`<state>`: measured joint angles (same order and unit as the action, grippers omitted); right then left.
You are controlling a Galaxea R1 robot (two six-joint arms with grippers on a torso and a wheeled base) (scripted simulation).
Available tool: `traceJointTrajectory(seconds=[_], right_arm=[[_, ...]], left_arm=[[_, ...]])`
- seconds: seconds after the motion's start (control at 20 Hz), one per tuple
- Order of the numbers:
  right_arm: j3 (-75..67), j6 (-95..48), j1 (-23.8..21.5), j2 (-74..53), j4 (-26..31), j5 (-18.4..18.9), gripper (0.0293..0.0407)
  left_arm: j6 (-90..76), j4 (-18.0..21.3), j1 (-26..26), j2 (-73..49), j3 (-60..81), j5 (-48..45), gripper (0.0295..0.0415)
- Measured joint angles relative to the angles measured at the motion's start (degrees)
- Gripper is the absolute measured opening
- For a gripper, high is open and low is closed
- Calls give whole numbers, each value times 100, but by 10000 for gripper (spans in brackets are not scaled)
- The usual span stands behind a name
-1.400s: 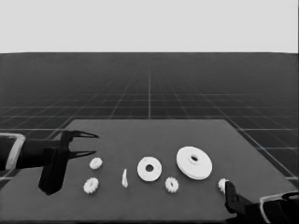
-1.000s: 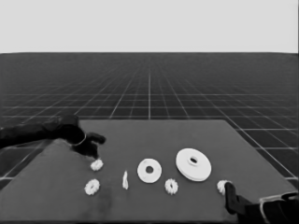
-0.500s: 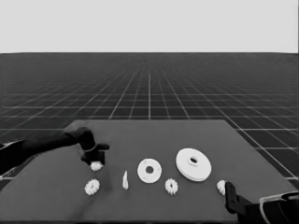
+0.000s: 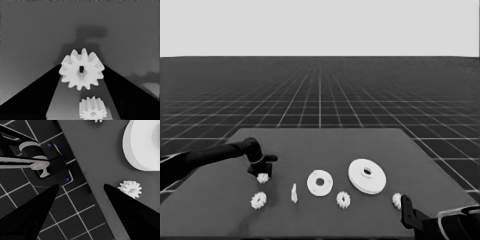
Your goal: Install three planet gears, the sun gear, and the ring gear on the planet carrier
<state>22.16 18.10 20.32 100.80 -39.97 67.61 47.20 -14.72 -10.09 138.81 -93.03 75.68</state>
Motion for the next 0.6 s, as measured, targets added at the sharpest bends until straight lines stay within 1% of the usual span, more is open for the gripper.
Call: traceJointTrajectory(seconds=[0.3, 0.4, 0.45, 0.6], right_arm=[[0, 0, 0, 0, 0, 0, 385], [0, 0, 0, 0, 0, 0, 385], [0, 0, 0, 0, 0, 0, 385], [0, 0, 0, 0, 0, 0, 385]], left_arm=[[0, 0, 0, 0, -1, 0, 313], [242, 451, 674, -314, 672, 542, 313], [266, 577, 856, -352, 750, 653, 313], [280, 727, 1052, -378, 804, 775, 313]])
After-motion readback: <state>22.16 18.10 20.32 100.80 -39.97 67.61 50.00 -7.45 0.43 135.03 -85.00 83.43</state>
